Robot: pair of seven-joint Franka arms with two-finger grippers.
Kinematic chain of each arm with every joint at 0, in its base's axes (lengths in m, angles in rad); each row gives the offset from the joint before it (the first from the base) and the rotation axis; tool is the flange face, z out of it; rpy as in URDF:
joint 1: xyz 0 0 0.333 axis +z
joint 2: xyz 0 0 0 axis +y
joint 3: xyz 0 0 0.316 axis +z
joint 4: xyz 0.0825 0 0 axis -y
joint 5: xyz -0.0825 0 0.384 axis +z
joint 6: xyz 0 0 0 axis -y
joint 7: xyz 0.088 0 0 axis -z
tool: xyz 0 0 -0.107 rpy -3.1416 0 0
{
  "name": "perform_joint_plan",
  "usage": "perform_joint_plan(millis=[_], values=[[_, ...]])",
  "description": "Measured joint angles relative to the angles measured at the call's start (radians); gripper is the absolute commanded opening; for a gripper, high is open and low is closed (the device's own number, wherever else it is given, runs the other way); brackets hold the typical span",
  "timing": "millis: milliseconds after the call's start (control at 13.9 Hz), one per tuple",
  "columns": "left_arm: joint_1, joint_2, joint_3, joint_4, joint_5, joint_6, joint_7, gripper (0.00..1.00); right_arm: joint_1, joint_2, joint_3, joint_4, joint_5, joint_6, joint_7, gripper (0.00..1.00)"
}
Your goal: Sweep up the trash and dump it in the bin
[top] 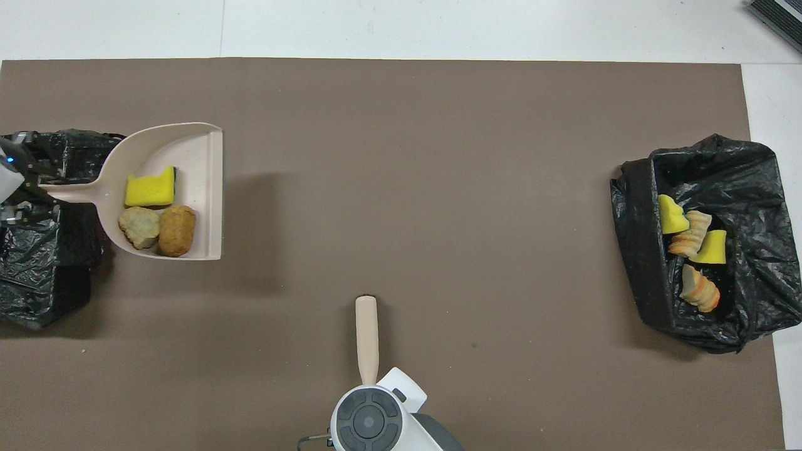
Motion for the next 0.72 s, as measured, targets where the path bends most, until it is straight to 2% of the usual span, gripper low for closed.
perform_joint_plan(millis=[72, 216, 288, 432, 720], values=[[0.036, 0.0, 0.002, 0.0, 0.0, 0.0, 0.033, 0.0, -0.001, 0.0, 0.0, 0.0, 0.0, 0.0, -0.001, 0.64], [0.106, 0.0, 0.005, 0.001, 0.001, -0.001, 0.083, 0.0, -0.003, 0.0, -0.001, 0.0, 0.0, 0.0, -0.001, 0.75], [0.14, 0.0, 0.007, 0.001, 0.006, -0.001, 0.103, 0.0, -0.004, 0.0, -0.001, 0.0, 0.0, 0.0, -0.001, 0.86], [0.201, 0.0, 0.01, 0.004, 0.059, -0.001, 0.128, 0.0, -0.009, 0.001, -0.005, 0.008, 0.0, 0.0, -0.001, 0.99], [0.292, 0.0, 0.018, 0.029, 0.173, 0.036, 0.169, 0.0, -0.112, -0.036, -0.014, 0.058, 0.0, -0.018, -0.006, 1.0]])
